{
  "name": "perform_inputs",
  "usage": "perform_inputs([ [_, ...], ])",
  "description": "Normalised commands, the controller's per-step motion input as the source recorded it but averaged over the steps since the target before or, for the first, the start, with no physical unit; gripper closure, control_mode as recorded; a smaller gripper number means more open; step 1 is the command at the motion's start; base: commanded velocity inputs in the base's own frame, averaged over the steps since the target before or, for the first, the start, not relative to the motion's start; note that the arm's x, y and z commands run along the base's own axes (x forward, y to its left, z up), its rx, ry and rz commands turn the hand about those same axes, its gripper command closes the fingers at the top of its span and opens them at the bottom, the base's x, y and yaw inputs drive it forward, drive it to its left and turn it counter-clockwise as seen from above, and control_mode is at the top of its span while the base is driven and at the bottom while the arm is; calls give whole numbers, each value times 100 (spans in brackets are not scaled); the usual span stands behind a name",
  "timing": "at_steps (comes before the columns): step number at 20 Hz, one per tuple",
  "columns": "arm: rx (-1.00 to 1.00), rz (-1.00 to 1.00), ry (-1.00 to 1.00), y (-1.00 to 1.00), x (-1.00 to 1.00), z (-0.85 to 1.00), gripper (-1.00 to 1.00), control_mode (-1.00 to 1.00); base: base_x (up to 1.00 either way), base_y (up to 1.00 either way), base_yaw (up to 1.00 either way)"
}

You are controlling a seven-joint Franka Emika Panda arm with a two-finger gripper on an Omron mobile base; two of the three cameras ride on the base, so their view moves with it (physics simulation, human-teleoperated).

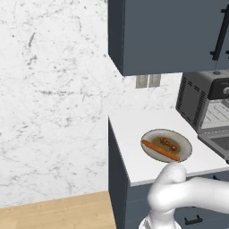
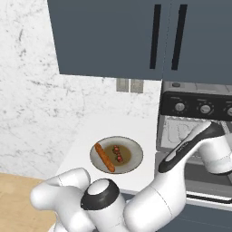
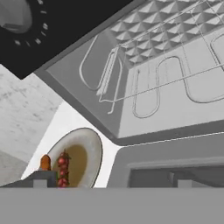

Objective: Pick up the kebab skewer and baguette bread, and place them inside the toaster oven. Close the toaster oven door and start by setting the timer.

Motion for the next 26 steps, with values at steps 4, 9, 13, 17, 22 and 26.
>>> perform_inputs([
  [4, -28, -1, -10, 0, 51, -31, -100, -100, 0, 0, 0],
  [9, -22, -2, -10, -8, 34, -35, -100, -100, 0, 0, 0],
  [13, -10, 0, -9, -39, 9, -11, -100, -100, 0, 0, 0],
  [17, -12, 0, -9, -8, 11, 0, -100, -100, 0, 0, 0],
  [22, -3, -1, -10, 1, 13, 0, -100, -100, 0, 0, 0],
  [26, -1, 0, -8, 0, 21, 0, -100, -100, 0, 0, 0],
])
